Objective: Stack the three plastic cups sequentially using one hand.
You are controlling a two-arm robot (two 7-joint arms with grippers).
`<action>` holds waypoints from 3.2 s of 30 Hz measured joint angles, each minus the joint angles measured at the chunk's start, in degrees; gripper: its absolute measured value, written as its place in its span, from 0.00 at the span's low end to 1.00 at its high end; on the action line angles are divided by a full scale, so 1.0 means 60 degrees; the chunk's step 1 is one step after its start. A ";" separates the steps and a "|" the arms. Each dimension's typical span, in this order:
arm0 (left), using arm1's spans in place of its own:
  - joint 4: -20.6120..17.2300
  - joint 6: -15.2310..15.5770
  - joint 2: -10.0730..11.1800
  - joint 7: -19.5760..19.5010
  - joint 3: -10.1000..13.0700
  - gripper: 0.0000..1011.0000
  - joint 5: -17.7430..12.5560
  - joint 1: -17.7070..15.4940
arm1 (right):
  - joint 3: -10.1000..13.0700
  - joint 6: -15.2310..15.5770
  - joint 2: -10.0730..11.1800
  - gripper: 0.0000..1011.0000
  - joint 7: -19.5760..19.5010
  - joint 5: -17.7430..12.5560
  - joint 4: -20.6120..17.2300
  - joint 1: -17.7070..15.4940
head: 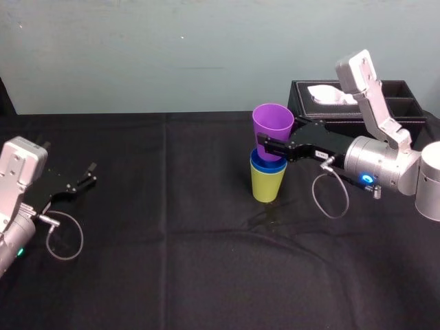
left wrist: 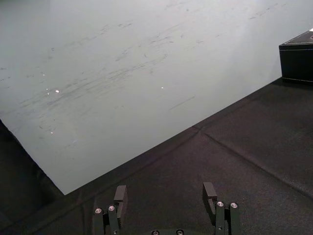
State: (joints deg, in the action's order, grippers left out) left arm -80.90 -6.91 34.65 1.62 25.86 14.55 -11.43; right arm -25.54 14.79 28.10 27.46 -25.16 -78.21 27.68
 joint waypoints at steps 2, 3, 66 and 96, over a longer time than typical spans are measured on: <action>0.0000 0.0000 0.0000 0.0000 0.0000 1.00 0.0000 0.0000 | 0.0000 -0.0001 0.0002 0.72 0.0011 0.0001 0.0000 0.0000; 0.0000 0.0000 -0.0001 0.0000 0.0000 1.00 0.0000 0.0000 | 0.0000 -0.0005 0.0003 0.72 0.0019 0.0003 0.0000 -0.0001; 0.0000 0.0000 0.0000 0.0000 -0.0001 1.00 0.0000 0.0001 | -0.0083 -0.0053 0.0231 0.78 0.0251 -0.0154 -0.0156 -0.0337; 0.0000 0.0000 0.0000 0.0000 0.0000 1.00 0.0000 0.0000 | -0.0040 -0.0525 0.0379 0.99 0.0284 -0.0084 -0.0404 -0.0644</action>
State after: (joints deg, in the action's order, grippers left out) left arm -80.90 -6.91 34.65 1.62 25.86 14.55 -11.43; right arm -25.78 11.64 30.37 29.16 -25.67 -80.64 23.82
